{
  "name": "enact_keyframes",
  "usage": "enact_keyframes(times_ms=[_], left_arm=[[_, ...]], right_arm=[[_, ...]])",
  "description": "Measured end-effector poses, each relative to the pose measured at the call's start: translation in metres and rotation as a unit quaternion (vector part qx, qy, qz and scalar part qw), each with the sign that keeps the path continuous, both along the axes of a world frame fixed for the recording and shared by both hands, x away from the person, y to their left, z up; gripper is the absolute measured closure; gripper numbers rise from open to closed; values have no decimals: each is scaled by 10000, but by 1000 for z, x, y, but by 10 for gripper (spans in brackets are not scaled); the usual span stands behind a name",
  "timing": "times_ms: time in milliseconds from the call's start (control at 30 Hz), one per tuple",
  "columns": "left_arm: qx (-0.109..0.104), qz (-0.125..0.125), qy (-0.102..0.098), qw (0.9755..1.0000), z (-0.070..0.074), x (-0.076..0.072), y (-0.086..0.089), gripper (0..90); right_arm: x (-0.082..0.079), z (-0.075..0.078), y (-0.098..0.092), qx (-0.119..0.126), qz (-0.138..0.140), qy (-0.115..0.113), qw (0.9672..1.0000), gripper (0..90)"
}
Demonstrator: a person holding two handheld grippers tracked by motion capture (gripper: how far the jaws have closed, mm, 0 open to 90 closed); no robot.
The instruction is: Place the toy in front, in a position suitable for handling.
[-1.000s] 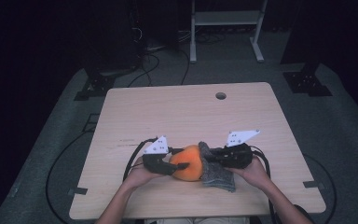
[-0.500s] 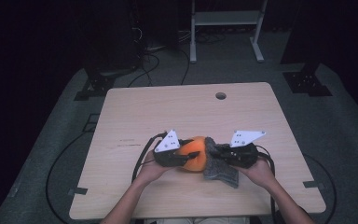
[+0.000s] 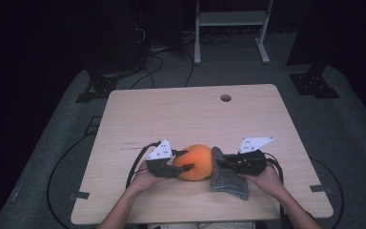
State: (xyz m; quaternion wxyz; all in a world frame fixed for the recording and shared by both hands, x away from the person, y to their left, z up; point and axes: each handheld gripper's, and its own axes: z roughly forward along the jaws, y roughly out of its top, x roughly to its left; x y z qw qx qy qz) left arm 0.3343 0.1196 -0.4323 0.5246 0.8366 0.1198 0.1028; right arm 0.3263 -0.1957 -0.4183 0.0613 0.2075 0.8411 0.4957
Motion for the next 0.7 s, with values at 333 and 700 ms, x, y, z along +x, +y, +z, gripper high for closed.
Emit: enact_keyframes(times_ms=[333, 700], left_arm=[[-163, 177, 215, 9995, 0, 5, 15, 473], [52, -89, -2, 9999, 1, -3, 0, 451]], right_arm=[[10, -23, 7, -706, -80, 170, 9973, 799], [4, 6, 30, 18, 284, -114, 9995, 799]])
